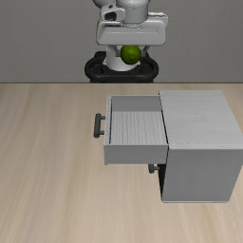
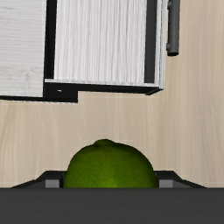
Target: Pick up the lime and place it in the top layer of the cabinet
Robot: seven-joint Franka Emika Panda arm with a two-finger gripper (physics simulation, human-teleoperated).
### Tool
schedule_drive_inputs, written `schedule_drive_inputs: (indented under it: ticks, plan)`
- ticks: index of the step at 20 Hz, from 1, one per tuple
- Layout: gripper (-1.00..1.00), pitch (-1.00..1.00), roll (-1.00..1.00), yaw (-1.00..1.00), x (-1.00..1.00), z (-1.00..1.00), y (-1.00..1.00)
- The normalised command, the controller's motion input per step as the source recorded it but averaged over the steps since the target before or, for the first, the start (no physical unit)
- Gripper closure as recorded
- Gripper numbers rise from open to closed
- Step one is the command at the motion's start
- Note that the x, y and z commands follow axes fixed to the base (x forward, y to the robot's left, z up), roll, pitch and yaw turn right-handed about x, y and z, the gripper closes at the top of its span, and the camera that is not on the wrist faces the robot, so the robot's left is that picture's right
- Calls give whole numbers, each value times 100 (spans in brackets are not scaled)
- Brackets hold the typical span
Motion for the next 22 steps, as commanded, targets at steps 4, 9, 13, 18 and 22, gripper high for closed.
schedule_drive_inputs:
  ticks: [4, 9, 13, 18, 22]
  plan:
    - [100, 0, 0, 0, 100, 0, 0]
    - [100, 0, 0, 0, 100, 0, 0]
    - [100, 0, 0, 0, 100, 0, 0]
    - [-100, 0, 0, 0, 80, 0, 0]
    - [-100, 0, 0, 0, 0, 0, 0]
